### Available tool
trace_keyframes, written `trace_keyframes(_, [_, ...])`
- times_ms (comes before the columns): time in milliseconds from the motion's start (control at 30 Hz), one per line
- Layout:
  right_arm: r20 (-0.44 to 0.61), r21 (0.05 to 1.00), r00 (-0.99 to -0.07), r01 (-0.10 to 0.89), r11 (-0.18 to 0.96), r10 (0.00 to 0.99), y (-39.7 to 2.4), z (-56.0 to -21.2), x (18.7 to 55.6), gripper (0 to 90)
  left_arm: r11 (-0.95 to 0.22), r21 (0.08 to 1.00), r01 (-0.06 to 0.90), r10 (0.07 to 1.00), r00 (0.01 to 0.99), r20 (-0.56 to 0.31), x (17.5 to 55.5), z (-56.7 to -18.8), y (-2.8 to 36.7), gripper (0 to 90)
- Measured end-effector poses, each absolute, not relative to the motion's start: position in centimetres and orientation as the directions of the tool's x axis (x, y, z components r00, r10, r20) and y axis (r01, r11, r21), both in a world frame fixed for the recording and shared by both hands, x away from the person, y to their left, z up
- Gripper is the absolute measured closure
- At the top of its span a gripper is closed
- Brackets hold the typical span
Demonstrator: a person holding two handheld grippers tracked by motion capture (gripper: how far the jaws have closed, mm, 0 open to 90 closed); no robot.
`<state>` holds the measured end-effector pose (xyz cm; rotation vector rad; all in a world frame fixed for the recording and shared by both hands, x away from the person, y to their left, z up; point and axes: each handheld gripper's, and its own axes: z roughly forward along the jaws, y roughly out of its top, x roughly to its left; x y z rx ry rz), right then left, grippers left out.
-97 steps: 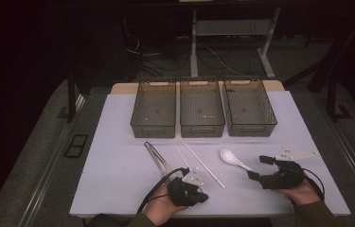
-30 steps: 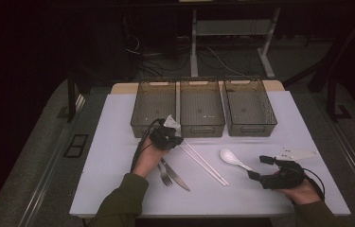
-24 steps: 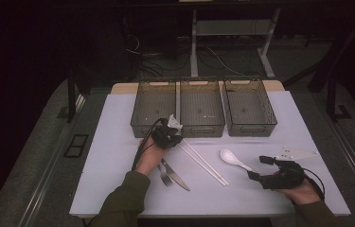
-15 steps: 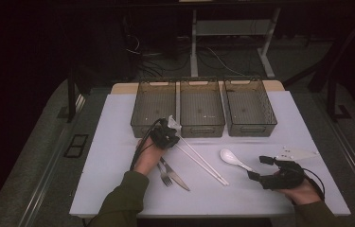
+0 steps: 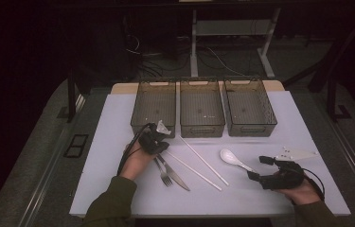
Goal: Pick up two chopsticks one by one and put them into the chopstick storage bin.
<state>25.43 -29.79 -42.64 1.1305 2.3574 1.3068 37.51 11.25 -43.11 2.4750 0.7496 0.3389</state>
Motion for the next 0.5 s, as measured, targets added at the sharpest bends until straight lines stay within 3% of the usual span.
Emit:
trace_keyframes(100, [0.167, 0.796, -0.682, 0.519, 0.311, 0.712, -29.8, -42.6, 25.4, 20.3, -0.678, 0.596, 0.429, 0.568, 0.821, 0.055, 37.3, -42.7, 11.2, 87.6])
trace_keyframes(333, [0.167, 0.796, -0.688, 0.517, 0.315, 0.706, -29.8, -42.7, 25.4, 20.3, -0.678, 0.685, 0.266, 0.358, 0.934, -0.009, 35.6, -41.5, 9.4, 71.3])
trace_keyframes(400, [0.166, 0.796, -0.69, 0.515, 0.317, 0.704, -29.7, -42.7, 25.4, 20.3, -0.681, 0.707, 0.191, 0.244, 0.969, -0.027, 34.7, -41.4, 8.3, 68.7])
trace_keyframes(500, [0.167, 0.796, -0.691, 0.515, 0.317, 0.703, -29.7, -42.7, 25.4, 20.3, -0.688, 0.71, 0.153, 0.179, 0.983, -0.039, 34.2, -41.5, 7.5, 67.3])
